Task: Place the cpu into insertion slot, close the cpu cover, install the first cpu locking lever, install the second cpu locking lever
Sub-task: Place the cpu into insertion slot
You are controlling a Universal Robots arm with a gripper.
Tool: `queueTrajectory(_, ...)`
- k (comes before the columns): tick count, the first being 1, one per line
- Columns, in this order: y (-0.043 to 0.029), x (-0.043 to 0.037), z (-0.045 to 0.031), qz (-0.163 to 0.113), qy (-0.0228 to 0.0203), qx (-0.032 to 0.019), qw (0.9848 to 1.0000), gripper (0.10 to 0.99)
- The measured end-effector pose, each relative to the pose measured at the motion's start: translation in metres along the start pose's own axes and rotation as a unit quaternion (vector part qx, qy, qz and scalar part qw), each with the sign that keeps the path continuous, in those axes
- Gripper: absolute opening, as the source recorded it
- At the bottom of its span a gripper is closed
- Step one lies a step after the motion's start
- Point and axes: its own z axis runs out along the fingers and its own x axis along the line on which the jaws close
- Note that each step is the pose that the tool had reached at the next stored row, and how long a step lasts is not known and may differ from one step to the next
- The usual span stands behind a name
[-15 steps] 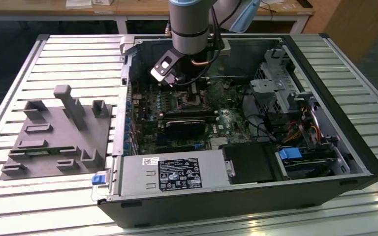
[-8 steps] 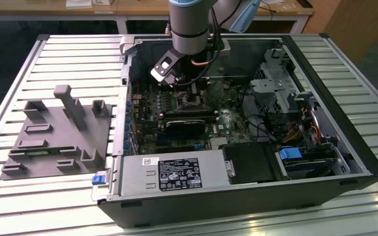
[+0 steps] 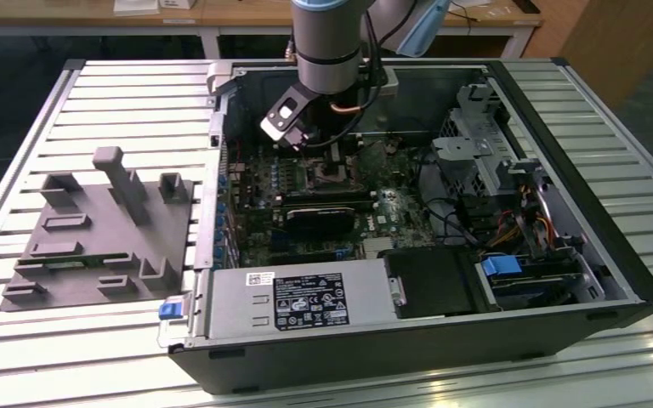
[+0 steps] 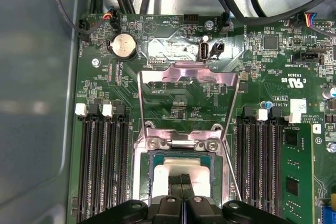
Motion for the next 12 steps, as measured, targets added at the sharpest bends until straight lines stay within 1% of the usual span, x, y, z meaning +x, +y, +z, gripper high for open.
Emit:
queueTrajectory(4, 0.0004, 0.0000, -0.0070, 0.000, -0.0007, 0.0004, 1.0000, 0.106)
queueTrajectory(12, 0.0026, 0.0007, -0.0317, 0.000, -0.0008, 0.0003, 1.0000, 0.106)
